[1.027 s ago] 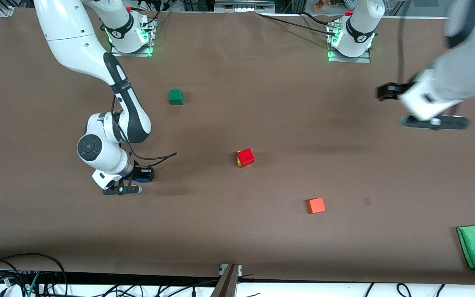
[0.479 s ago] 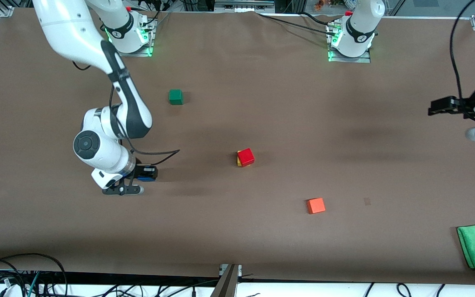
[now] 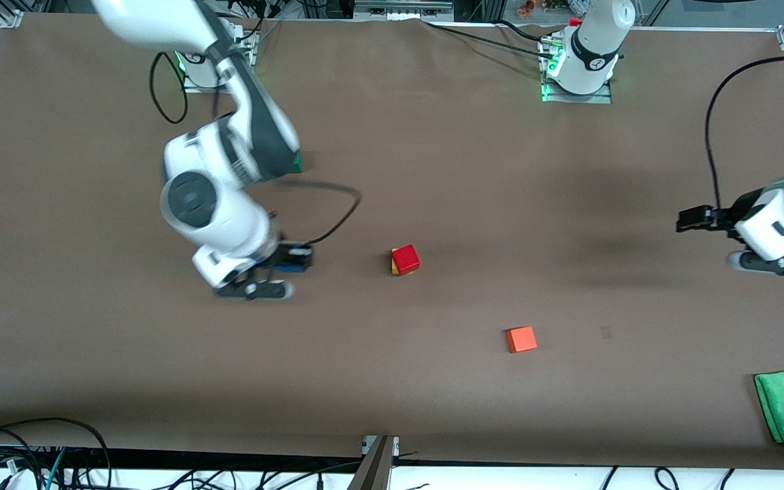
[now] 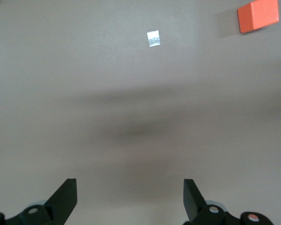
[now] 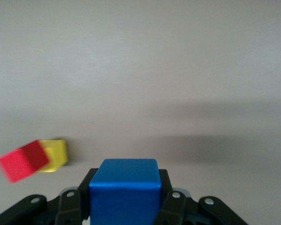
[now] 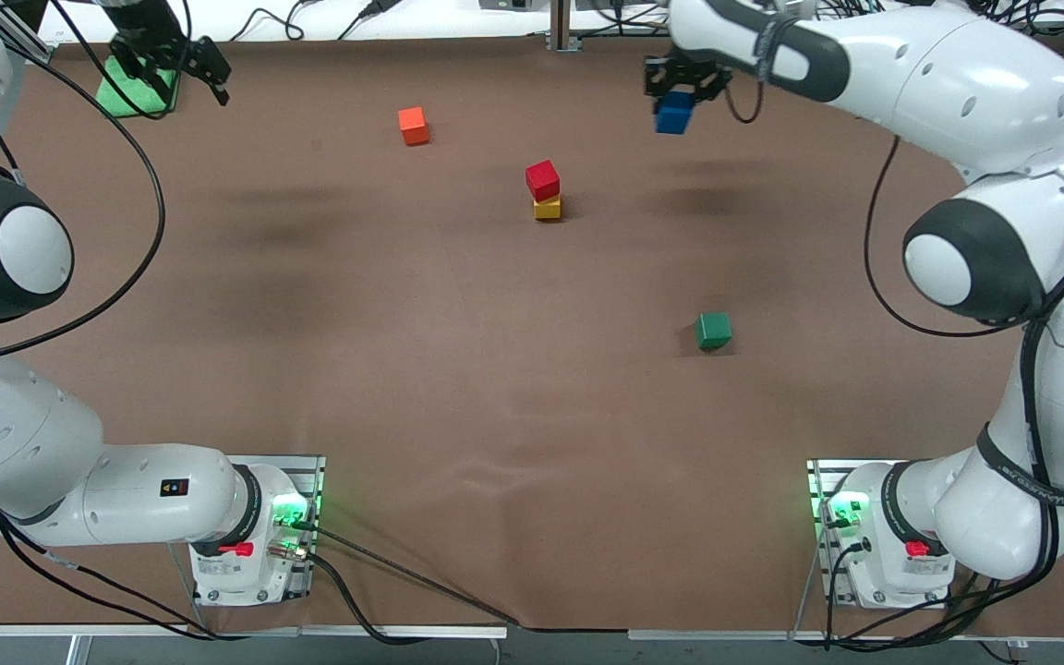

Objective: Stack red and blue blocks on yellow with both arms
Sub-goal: 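Carry the blue block with the right gripper over the red block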

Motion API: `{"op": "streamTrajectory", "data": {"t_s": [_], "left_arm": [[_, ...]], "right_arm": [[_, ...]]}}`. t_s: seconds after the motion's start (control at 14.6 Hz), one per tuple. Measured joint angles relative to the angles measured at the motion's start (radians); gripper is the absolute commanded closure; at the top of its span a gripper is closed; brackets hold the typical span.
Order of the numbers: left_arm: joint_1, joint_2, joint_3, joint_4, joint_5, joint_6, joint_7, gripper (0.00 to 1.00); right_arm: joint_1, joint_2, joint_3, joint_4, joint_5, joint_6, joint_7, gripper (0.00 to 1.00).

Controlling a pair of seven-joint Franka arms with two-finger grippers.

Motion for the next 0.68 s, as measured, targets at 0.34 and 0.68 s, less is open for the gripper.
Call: {"op": "streamTrajectory", "data": {"t_s": [0.34,0.68], "left_arm": [[-0.087,-0.041,-0.005,-0.066,-0.004,0.05,-0.13,0.0],[-0.107,-0.149,-0.002,-0.051,-0.004,-0.044,-0.148,0.0]], "right_arm": [[0.182,0.098,0.001,0.122,-0.049,0.03,0.274,0.82],[0.286,0.184,-0.002,0.148,-0.118,0.116,0.414,0.81]]}}
